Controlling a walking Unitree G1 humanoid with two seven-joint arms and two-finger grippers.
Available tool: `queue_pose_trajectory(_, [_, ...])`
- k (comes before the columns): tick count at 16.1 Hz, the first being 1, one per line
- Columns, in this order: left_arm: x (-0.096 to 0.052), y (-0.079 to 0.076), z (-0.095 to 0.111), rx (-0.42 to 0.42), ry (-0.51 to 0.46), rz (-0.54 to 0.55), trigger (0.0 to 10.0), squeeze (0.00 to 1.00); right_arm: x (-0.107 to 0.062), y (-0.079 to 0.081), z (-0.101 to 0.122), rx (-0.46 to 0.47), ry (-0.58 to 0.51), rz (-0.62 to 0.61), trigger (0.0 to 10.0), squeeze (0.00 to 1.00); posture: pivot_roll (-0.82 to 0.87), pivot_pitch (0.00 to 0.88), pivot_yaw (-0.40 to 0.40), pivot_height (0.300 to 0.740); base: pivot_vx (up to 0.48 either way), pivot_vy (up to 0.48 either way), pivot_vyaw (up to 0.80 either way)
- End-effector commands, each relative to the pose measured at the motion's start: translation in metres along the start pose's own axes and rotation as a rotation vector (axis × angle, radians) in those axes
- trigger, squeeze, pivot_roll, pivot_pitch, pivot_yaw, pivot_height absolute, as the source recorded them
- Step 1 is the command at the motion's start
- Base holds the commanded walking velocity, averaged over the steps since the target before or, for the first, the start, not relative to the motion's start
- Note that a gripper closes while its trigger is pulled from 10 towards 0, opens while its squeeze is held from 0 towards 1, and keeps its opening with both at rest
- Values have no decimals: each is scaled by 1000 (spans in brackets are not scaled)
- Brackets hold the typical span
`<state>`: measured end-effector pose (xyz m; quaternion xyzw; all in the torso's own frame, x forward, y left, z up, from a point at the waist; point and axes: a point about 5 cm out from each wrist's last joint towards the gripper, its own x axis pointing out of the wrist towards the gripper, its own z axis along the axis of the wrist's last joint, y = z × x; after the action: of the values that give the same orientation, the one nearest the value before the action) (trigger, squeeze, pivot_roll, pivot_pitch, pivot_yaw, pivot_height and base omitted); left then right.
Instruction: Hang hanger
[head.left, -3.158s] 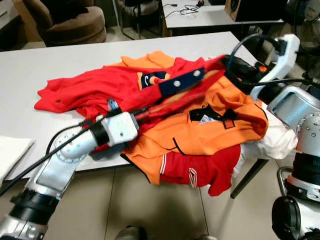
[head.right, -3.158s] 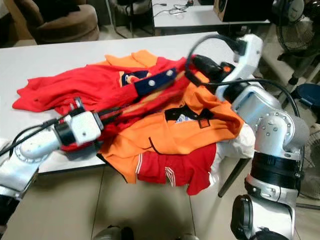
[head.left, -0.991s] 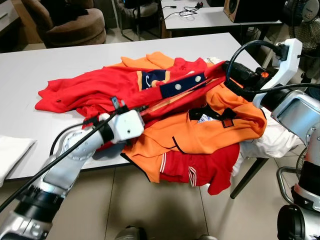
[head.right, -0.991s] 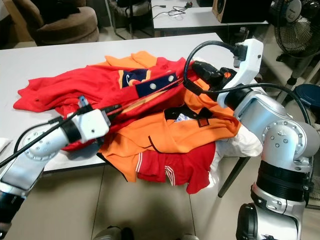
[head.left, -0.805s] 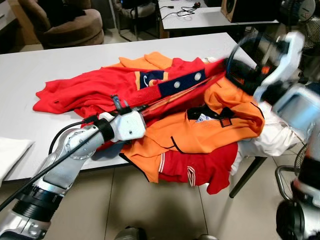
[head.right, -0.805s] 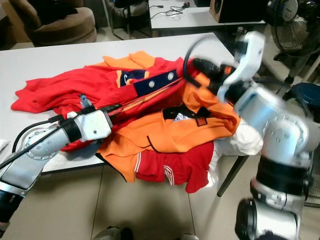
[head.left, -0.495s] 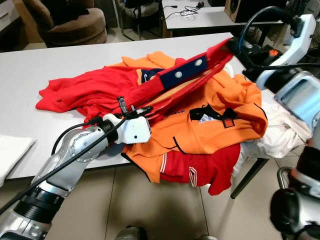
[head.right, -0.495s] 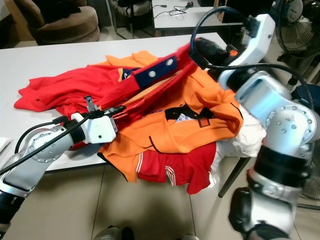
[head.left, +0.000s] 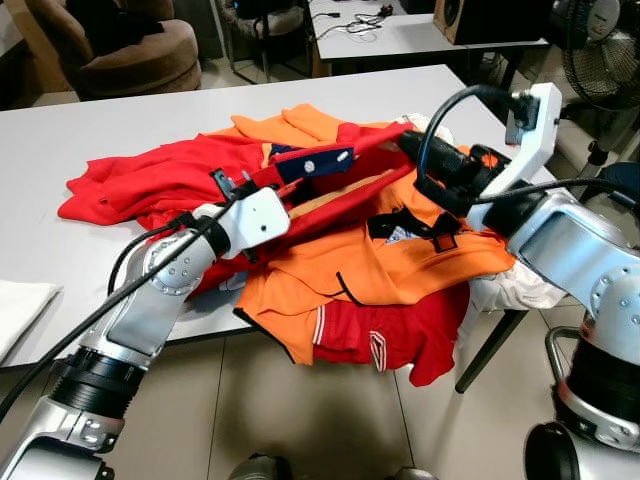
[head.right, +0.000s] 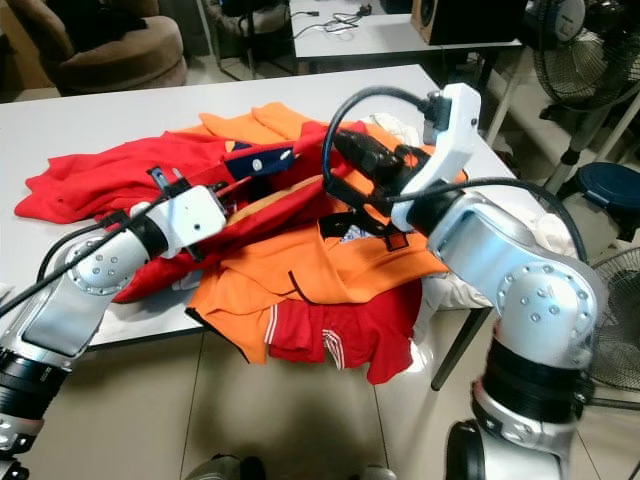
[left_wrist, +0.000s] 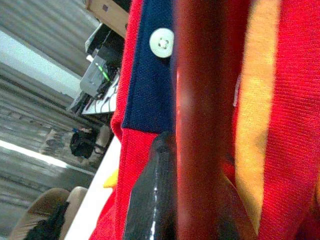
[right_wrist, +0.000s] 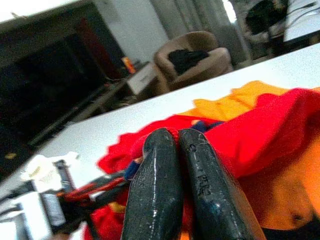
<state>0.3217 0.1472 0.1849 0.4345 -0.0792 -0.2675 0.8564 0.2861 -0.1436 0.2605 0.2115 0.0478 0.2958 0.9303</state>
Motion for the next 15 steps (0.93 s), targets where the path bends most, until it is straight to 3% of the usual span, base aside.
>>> queue_pose_trajectory(1, [-4,11,0,-17,2,31,10000,0,-4,-2,2,-45,-13,-35,0,0,-225,29,66,740,0,0,0])
queue_pose_trajectory(3, [-4,-2,18,7,-83,-71,10000,0,-5,-4,0,-82,-8,-63,0,0,-220,30,69,740,0,0,0])
queue_pose_trajectory(5, [-4,-12,22,22,-108,-137,10000,0,-2,2,0,-85,-16,-35,0,0,-217,28,72,740,0,0,0])
queue_pose_trajectory(8, [-4,-22,34,48,-165,-236,10000,0,6,20,-4,-81,-21,57,0,0,-216,30,74,740,0,0,0])
queue_pose_trajectory(10, [-6,-17,30,55,-141,-231,10000,0,7,30,-10,-80,-10,113,0,0,-213,32,74,740,0,0,0])
queue_pose_trajectory(15, [-3,9,18,-44,-65,-141,10000,0,1,22,-20,-119,28,54,0,0,-209,35,81,740,0,0,0])
